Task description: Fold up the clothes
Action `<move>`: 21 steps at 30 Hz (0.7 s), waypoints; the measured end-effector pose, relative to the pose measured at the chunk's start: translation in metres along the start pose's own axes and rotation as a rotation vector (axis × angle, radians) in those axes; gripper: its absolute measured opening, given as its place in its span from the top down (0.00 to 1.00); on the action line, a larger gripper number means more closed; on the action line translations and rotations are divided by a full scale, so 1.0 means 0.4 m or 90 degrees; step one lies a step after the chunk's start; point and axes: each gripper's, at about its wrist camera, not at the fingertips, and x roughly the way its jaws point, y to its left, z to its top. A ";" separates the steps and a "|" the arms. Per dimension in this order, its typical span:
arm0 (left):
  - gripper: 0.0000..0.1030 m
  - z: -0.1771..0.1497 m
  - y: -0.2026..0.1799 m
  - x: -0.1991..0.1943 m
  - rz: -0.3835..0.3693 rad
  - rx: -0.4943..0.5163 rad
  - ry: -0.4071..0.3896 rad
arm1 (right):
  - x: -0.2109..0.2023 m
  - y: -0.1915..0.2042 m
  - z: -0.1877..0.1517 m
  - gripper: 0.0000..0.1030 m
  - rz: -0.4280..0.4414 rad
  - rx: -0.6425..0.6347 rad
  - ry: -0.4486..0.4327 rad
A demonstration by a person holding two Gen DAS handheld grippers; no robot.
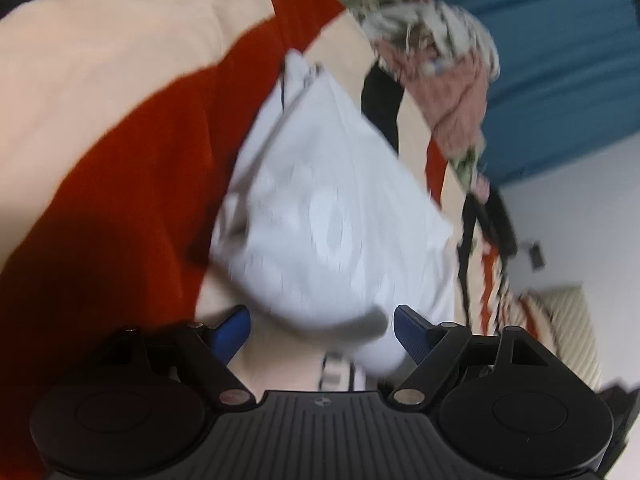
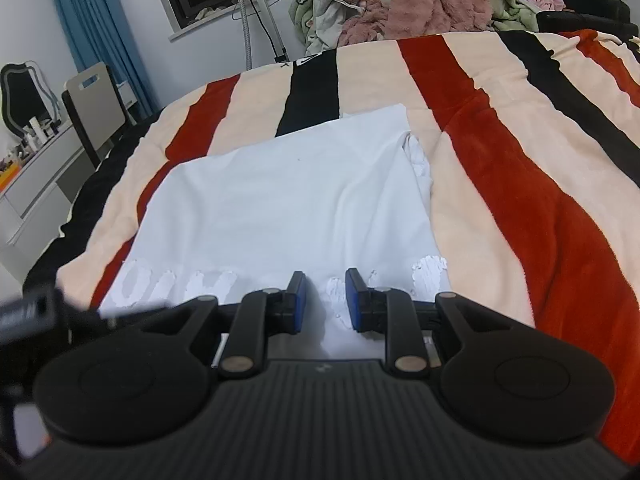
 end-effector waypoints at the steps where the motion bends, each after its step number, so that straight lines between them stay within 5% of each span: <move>1: 0.22 0.004 0.002 0.000 -0.005 -0.003 -0.013 | 0.000 0.000 -0.001 0.77 0.000 0.001 0.000; 7: 0.22 0.018 0.003 0.008 -0.026 0.002 -0.054 | -0.030 -0.017 0.008 0.77 0.032 0.062 -0.011; 12: 0.34 0.038 0.029 0.030 -0.004 -0.040 -0.037 | -0.065 -0.036 0.019 0.73 0.069 0.132 -0.023; 13: 0.35 0.041 0.034 0.031 -0.006 -0.051 -0.036 | -0.072 -0.040 0.021 0.67 0.077 0.147 -0.026; 16: 0.43 0.051 0.051 0.034 -0.009 -0.081 -0.034 | -0.060 -0.069 -0.003 0.22 0.115 0.238 -0.005; 21: 0.53 0.062 0.062 0.043 -0.011 -0.101 -0.039 | -0.020 -0.126 -0.059 0.19 0.187 0.420 0.046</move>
